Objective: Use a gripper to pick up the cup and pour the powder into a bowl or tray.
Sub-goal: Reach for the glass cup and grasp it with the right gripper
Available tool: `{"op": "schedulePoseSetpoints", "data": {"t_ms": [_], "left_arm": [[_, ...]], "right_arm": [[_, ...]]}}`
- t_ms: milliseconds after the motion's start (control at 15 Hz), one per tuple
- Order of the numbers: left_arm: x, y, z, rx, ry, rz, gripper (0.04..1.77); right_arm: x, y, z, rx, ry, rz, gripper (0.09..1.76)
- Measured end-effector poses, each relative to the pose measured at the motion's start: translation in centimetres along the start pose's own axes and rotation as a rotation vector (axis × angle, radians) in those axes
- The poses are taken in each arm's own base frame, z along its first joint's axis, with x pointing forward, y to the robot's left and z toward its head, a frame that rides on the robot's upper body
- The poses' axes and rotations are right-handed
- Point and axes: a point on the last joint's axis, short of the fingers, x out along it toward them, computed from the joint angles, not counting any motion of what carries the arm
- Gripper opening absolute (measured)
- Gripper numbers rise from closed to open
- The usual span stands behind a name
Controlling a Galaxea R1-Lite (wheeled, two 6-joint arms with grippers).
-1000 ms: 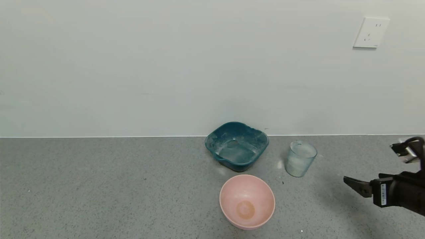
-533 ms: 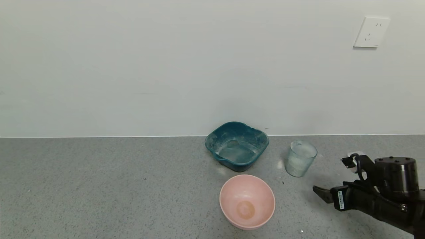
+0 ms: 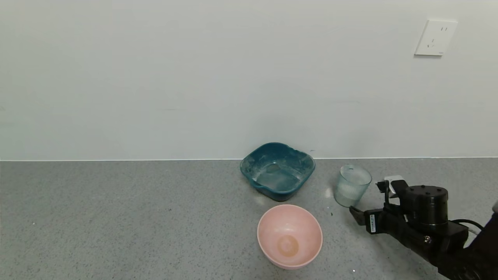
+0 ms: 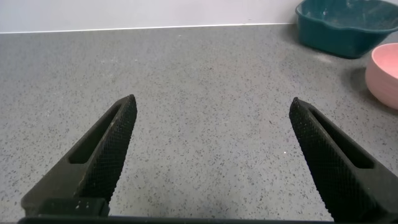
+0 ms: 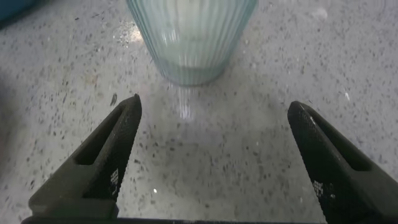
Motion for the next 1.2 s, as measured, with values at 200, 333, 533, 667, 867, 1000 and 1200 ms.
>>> {"op": "schedulePoseSetpoints", "data": {"t_ms": [200, 333, 533, 667, 867, 1000, 1200], "left_arm": [[0.0, 0.0, 0.0, 0.000, 0.000, 0.000, 1.76], [0.0, 0.0, 0.0, 0.000, 0.000, 0.000, 1.76], [0.0, 0.0, 0.0, 0.000, 0.000, 0.000, 1.76], [0.0, 0.0, 0.0, 0.000, 0.000, 0.000, 1.76], [0.0, 0.0, 0.0, 0.000, 0.000, 0.000, 1.76], [0.0, 0.0, 0.0, 0.000, 0.000, 0.000, 1.76], [0.0, 0.0, 0.0, 0.000, 0.000, 0.000, 1.76]], "right_arm": [[0.8, 1.1, -0.5, -0.012, -0.015, 0.010, 1.71], [1.1, 1.5, -0.5, -0.016, -0.019, 0.010, 1.71], [1.7, 1.9, 0.0, -0.004, -0.057, -0.006, 1.71], [2.2, 2.3, 0.1, 0.006, -0.073, -0.012, 1.71], [2.9, 2.6, 0.2, 0.022, -0.112, -0.040, 1.71], [3.4, 2.7, 0.4, 0.033, -0.146, -0.056, 1.71], [3.9, 2.9, 0.1, 0.041, -0.175, -0.056, 1.71]]}}
